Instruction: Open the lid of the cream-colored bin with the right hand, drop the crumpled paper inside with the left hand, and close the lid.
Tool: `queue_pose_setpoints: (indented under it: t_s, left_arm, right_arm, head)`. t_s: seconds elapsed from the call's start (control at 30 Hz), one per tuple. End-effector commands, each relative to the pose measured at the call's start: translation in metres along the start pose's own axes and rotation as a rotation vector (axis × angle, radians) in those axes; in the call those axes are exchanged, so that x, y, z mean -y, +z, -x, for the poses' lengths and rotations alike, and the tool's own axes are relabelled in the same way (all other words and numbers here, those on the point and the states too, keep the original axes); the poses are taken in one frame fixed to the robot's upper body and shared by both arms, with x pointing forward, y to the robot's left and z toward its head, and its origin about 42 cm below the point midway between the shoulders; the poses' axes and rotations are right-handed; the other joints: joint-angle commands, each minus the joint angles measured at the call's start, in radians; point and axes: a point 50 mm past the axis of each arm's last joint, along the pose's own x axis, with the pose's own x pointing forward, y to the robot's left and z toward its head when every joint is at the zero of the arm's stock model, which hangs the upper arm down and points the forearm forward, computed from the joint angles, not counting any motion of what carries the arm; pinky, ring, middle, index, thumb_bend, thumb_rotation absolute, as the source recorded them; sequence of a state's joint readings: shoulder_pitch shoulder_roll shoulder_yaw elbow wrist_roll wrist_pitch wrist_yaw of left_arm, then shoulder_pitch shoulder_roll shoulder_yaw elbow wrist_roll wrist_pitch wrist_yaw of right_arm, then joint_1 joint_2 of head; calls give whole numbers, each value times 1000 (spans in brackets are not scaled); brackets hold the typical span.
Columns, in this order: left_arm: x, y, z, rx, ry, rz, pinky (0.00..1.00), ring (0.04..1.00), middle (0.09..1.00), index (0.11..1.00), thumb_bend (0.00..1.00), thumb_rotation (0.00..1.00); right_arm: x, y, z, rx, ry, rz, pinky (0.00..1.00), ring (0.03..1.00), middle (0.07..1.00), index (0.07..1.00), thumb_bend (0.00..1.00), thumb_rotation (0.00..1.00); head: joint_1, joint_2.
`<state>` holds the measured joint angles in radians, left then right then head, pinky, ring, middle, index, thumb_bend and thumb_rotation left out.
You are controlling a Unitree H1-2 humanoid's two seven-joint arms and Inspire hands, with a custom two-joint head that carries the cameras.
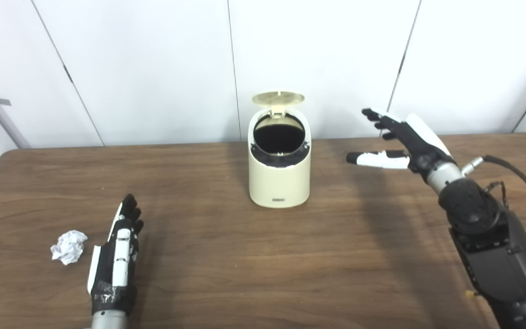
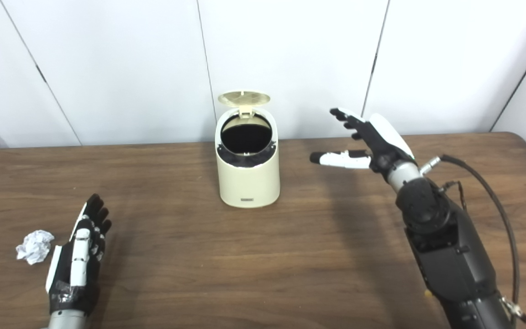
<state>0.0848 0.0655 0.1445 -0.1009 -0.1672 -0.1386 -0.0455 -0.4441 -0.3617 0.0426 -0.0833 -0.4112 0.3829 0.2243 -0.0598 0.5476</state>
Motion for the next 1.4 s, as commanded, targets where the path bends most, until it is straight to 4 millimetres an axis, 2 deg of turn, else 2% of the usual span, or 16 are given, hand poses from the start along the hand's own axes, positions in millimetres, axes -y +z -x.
queue_pose_setpoints:
  t_s: [0.0,0.17,0.3,0.4,0.5,0.6,0.73,1.0,1.37]
  left_arm:
    - [0,-11,5,-36,0,15,1000,1000,1000,996,313,864]
    - [-4,-7,4,-31,-1,20,1000,1000,1000,999,325,877]
    - [-8,-7,4,-32,-3,15,1000,1000,1000,1000,332,872]
    - [-9,-6,3,-29,-4,17,1000,1000,1000,988,333,865]
    - [-9,-4,2,-28,-8,18,1000,1000,1000,994,344,863]
    - [-10,-2,2,-26,-11,25,1000,1000,1000,997,335,876]
    - [-10,-1,2,-26,-10,26,1000,1000,1000,998,334,878]
    - [-11,1,0,-28,-15,32,1000,1000,1000,995,340,865]
    - [-12,3,-1,-32,-10,27,1000,1000,1000,994,376,863]
  right_arm:
    - [12,12,6,83,-65,-82,845,882,888,864,771,596]
    - [5,-11,26,46,-58,-258,928,940,935,893,637,607]
    - [-7,-25,39,33,-70,-317,898,935,941,917,604,659]
    - [-15,-26,48,38,-75,-381,867,926,948,928,570,690]
    - [-23,-26,58,41,-71,-460,885,932,956,939,537,813]
    - [-29,-29,64,43,-63,-546,983,977,975,933,505,910]
    - [-36,-37,73,35,-76,-582,1000,984,978,933,440,991]
    - [-52,-50,85,41,-138,-737,1000,1000,990,932,523,1000]
    - [-63,-64,98,54,-217,-797,1000,1000,1000,951,592,1000]
  head:
    - [-4,3]
    - [-9,12]
    - [-12,17]
    - [-19,27]
    - [-25,38]
    - [-26,43]
    - [-29,57]
    - [-40,76]
    - [-47,96]
